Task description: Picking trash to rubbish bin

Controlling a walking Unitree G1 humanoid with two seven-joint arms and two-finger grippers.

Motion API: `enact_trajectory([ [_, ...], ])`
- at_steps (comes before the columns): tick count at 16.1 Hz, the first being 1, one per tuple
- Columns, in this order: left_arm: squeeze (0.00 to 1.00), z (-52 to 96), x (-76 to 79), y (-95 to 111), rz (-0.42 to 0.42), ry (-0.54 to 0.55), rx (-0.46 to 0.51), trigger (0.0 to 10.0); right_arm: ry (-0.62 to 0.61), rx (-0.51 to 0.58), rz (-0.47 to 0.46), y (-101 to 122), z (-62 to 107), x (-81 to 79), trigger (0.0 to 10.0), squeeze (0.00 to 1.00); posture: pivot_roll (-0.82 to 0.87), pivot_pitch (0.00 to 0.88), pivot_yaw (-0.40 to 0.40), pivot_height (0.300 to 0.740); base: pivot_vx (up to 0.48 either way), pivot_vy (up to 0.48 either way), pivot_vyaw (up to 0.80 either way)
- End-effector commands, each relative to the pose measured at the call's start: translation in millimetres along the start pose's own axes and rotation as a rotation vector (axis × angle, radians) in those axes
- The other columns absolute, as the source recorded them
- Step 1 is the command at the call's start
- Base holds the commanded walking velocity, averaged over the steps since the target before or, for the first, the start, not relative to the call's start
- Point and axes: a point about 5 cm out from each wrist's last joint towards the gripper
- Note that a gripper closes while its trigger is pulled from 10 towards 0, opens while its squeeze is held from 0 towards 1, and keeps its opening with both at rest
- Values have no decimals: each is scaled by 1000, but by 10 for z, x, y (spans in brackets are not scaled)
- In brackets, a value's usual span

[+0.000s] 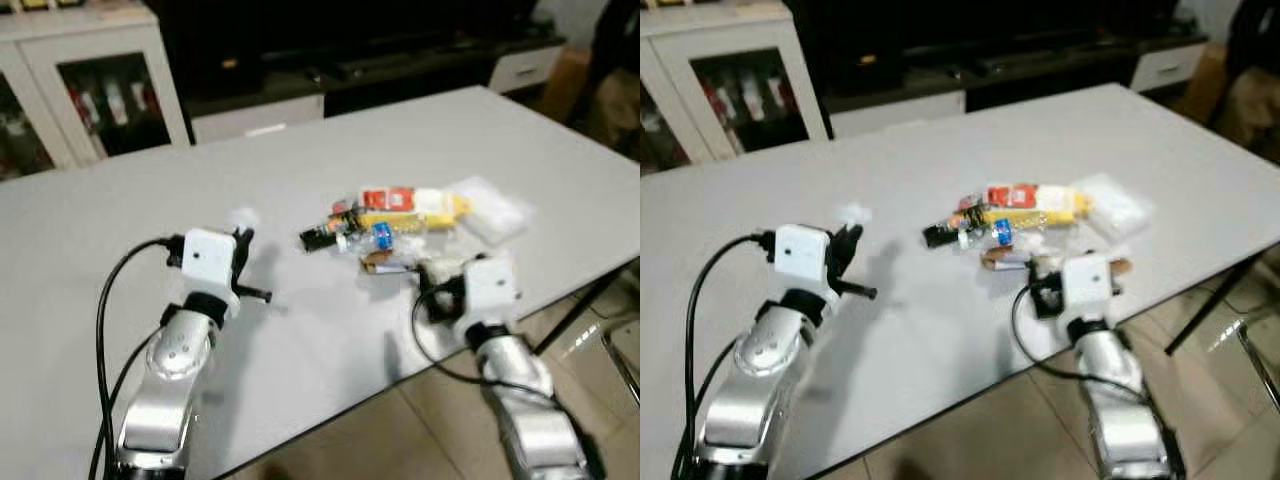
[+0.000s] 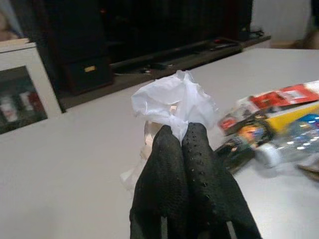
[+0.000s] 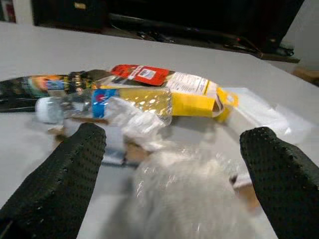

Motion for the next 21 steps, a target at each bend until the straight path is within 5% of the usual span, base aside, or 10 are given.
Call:
enact_trajectory([
  [1, 0, 11, -23, -18, -16, -19, -16, 10000, 23, -19, 24, 49, -26, -37, 10000, 1000, -105, 0, -11, 740, 0, 0, 0],
  [11, 0, 205, 274, 220, 27, -516, 97, 10000, 39, -289, 164, 57, -209, 342, 10000, 1000, -102, 0, -27, 740, 0, 0, 0],
  [12, 0, 245, 308, 259, 45, -578, 109, 10000, 7, -336, 193, 23, -248, 418, 10000, 259, -99, 0, -27, 740, 0, 0, 0],
  [13, 0, 258, 326, 274, 49, -598, 115, 10000, 1, -370, 212, -35, -260, 452, 10000, 0, -99, 0, -28, 740, 0, 0, 0],
  [18, 0, 255, 331, 279, 38, -606, 107, 10000, 4, -456, 266, -232, -274, 511, 10000, 0, -89, 0, -30, 740, 0, 0, 0],
  [19, 0, 253, 325, 279, 34, -605, 106, 10000, 4, -457, 253, -241, -280, 513, 4235, 0, -88, 0, -29, 740, 0, 0, 0],
  [20, 0, 250, 319, 280, 31, -602, 105, 10000, 6, -452, 239, -235, -285, 512, 784, 0, -88, 0, -30, 740, 0, 0, 0],
  [21, 0, 246, 314, 282, 30, -599, 104, 10000, 11, -451, 231, -231, -290, 510, 0, 0, -89, 0, -28, 740, 0, 0, 0],
])
Point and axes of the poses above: a point about 5 cm out from each wrist's last joint towards the gripper, its own z axis pointing back from the gripper into the wrist, its own y axis along the axis of the wrist's last joint, x = y × z, and after that the axes turned 5 degrees about -z, right-handed
